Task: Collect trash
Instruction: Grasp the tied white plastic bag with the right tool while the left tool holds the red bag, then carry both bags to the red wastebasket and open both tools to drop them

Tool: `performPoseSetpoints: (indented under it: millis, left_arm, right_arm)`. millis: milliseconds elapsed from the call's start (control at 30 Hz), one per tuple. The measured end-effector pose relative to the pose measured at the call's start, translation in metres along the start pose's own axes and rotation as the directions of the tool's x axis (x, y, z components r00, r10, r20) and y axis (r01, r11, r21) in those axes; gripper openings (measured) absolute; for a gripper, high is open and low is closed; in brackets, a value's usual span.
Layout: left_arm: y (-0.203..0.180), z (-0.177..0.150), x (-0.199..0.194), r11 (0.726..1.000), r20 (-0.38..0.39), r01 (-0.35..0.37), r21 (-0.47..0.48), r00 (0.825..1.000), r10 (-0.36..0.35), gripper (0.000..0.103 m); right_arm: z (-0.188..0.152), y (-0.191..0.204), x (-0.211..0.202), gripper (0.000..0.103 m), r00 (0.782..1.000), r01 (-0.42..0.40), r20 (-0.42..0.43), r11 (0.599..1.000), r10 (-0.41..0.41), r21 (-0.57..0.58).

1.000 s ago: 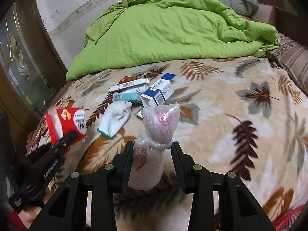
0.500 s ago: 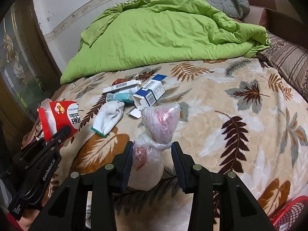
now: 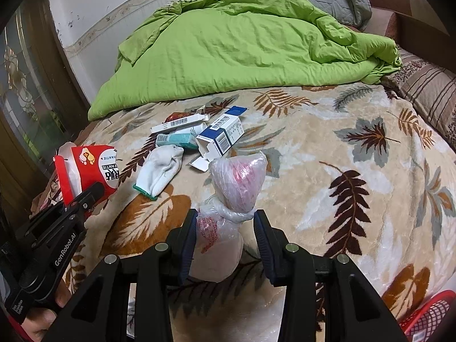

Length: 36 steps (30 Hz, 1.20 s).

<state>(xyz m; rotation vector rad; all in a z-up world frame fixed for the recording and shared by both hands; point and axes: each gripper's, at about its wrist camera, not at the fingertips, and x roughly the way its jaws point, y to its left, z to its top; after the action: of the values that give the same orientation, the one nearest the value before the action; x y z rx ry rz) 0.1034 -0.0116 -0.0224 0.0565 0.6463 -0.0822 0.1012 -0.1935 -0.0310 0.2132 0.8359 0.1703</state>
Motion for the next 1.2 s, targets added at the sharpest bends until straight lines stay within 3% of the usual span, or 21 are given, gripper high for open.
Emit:
performPoseSetpoints:
  millis: [333, 767, 1200]
  left_arm:
    - [-0.002, 0.001, -0.009, 0.998, 0.029, 0.064, -0.005, 0.998, -0.064, 0.006]
    - [-0.025, -0.006, -0.026, 0.984, -0.009, 0.177, 0.007, 0.984, -0.177, 0.006]
    - [-0.067, -0.008, -0.057, 0.955, -0.055, 0.293, 0.041, 0.955, -0.291, 0.006]
  right_arm:
    - [0.001, -0.002, -0.006, 0.043, 1.000, -0.014, 0.022, 1.000, 0.014, 0.011]
    - [-0.009, -0.011, -0.025, 0.043, 0.998, -0.064, 0.018, 0.997, 0.063, 0.034]
    - [-0.027, -0.039, -0.082, 0.043, 0.993, -0.112, 0.052, 0.991, 0.109, 0.067]
